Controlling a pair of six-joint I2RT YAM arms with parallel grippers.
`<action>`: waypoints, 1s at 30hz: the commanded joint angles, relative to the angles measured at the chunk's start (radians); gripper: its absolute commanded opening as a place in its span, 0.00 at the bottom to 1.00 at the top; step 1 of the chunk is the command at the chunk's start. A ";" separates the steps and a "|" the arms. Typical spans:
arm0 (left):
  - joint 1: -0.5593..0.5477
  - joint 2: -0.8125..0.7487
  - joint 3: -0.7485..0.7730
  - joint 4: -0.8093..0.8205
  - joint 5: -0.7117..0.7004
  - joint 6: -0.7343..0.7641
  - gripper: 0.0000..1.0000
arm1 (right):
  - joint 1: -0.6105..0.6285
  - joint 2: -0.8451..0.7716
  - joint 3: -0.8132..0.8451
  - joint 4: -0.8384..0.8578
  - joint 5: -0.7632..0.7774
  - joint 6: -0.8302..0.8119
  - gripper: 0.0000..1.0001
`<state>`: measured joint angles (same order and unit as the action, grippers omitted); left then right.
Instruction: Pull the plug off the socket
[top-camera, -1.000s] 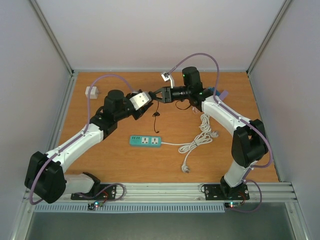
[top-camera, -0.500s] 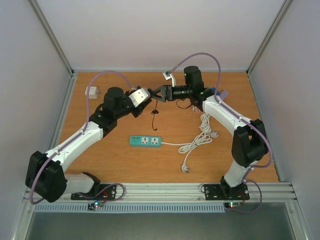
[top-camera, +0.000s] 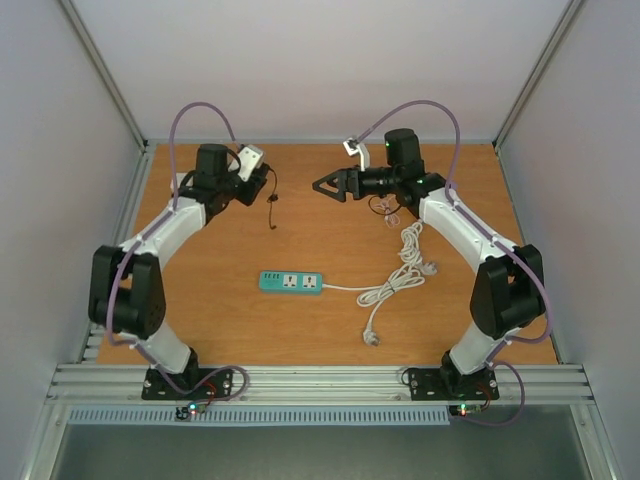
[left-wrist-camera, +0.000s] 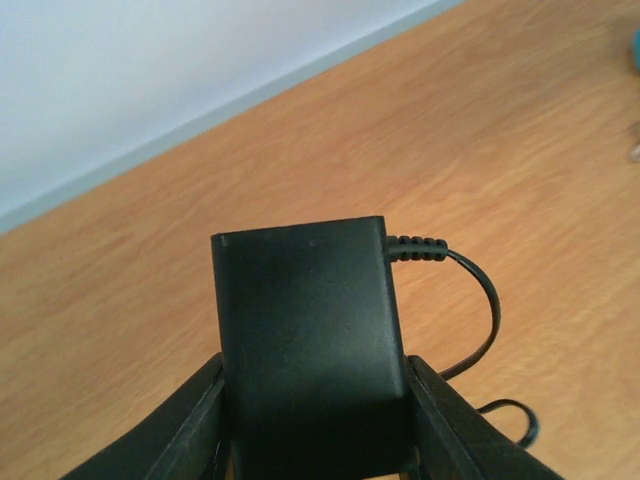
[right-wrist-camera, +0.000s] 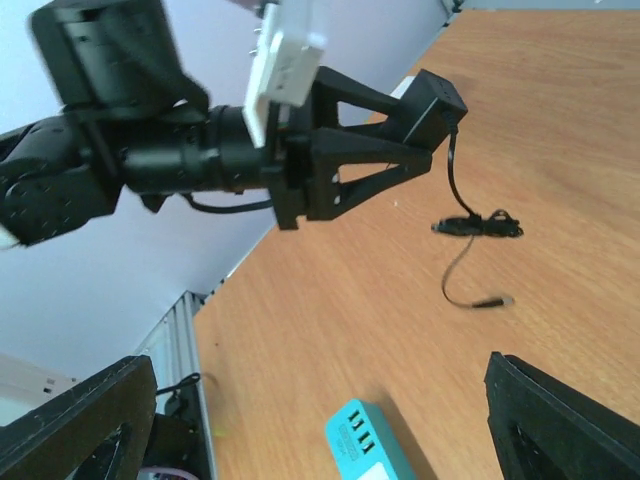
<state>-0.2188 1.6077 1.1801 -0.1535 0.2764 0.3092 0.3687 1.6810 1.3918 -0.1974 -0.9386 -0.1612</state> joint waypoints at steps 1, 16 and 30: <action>0.058 0.111 0.113 -0.045 0.000 -0.044 0.29 | -0.030 -0.053 0.002 -0.059 0.032 -0.088 0.91; 0.177 0.510 0.433 -0.157 -0.085 -0.053 0.33 | -0.049 -0.087 -0.017 -0.310 0.124 -0.361 0.90; 0.206 0.662 0.537 -0.241 -0.094 -0.042 0.44 | -0.110 -0.080 -0.054 -0.454 0.182 -0.494 0.89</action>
<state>-0.0242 2.2475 1.6722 -0.3710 0.1852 0.2619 0.2764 1.6184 1.3582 -0.5980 -0.7803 -0.5907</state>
